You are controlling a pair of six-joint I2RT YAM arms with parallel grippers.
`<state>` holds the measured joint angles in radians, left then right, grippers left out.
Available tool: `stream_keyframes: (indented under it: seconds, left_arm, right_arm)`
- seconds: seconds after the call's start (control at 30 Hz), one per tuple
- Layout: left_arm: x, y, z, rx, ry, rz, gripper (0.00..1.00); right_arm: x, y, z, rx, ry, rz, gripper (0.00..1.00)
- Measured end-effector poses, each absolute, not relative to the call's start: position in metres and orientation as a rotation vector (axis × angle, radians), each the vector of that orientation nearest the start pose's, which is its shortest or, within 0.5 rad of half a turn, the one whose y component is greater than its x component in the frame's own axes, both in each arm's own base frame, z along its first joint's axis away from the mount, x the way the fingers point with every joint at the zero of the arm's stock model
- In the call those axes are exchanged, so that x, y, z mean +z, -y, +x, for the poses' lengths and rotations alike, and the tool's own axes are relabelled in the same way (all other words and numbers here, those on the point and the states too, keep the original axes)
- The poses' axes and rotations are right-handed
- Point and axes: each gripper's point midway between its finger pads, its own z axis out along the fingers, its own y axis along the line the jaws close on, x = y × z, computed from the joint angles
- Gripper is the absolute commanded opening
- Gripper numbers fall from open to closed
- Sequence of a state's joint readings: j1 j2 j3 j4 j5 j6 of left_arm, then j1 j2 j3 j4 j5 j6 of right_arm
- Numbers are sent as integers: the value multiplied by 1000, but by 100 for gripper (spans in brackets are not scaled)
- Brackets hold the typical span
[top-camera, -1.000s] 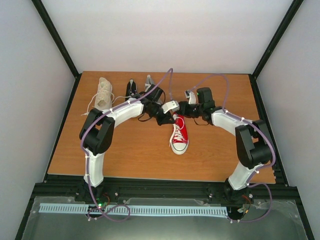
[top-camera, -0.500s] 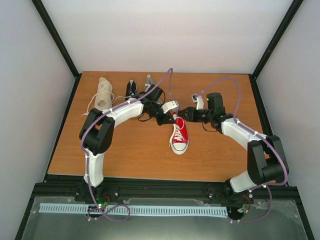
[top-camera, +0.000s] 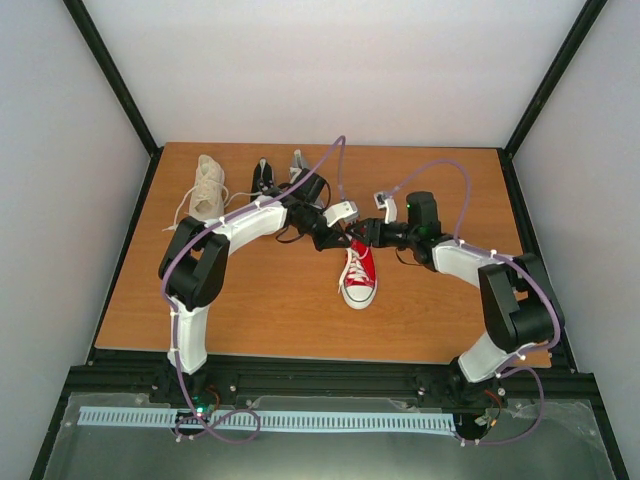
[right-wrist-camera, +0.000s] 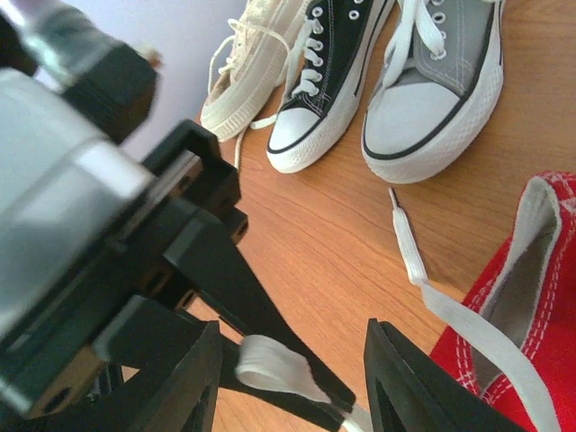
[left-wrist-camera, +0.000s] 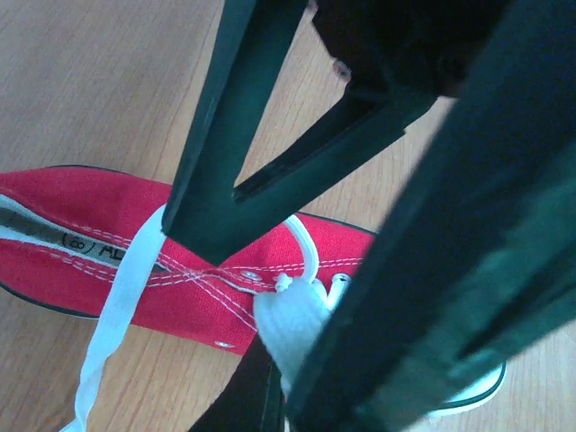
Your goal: Tie the shoes
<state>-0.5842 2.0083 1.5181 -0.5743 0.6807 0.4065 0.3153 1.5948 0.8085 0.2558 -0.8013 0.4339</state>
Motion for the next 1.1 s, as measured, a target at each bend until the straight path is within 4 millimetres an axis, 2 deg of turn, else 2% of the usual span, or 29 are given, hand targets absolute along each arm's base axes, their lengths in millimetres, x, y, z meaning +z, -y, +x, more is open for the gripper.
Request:
stream_keyframes:
  seconds: [0.07, 0.13, 0.17, 0.23, 0.33, 0.37, 0.4, 0.47, 0.5, 0.57, 0.7, 0.8, 0.93, 1.03, 1.1]
  left_arm:
    - [109, 353, 338, -956, -2125, 1413, 1]
    - [110, 354, 339, -955, -2124, 1413, 1]
    - [110, 354, 339, -956, -2124, 1414, 1]
    - [111, 354, 338, -956, -2126, 1414, 1]
    - [111, 354, 339, -955, -2124, 1414, 1]
    - [112, 354, 339, -955, -2123, 1414, 3]
    - [112, 354, 339, -955, -2123, 1415, 11]
    - [111, 353, 339, -948, -2120, 1423, 42]
    - [111, 353, 339, -941, -2119, 1430, 52]
    - [111, 350, 339, -914, -2115, 1456, 62]
    - [105, 336, 342, -782, -2092, 1568, 66]
    - [93, 317, 355, -609, -2089, 1631, 66]
    - [71, 288, 385, -338, -2115, 1662, 66]
    - [47, 277, 404, -198, -2150, 1665, 66]
    - [31, 273, 409, -164, -2171, 1680, 67]
  right_arm:
    - [142, -245, 351, 1282, -2160, -383, 45]
    - [138, -245, 351, 1285, -2169, -383, 40]
    - [138, -245, 351, 1286, -2170, -385, 34]
    - [139, -246, 350, 1290, -2165, -396, 17]
    - [140, -249, 348, 1299, -2153, -427, 4]
    - [140, -249, 347, 1301, -2153, -429, 3]
    - [140, -250, 347, 1298, -2152, -434, 3]
    - [139, -249, 347, 1291, -2155, -436, 3]
    - [138, -249, 347, 1286, -2158, -435, 3]
    - [136, -248, 347, 1277, -2167, -430, 3]
    - [134, -247, 348, 1262, -2176, -422, 3]
    - [133, -246, 348, 1256, -2183, -417, 3]
    - [132, -246, 349, 1252, -2186, -415, 3]
    - [131, -245, 349, 1249, -2190, -413, 3]
    - [131, -245, 349, 1246, -2191, -411, 3]
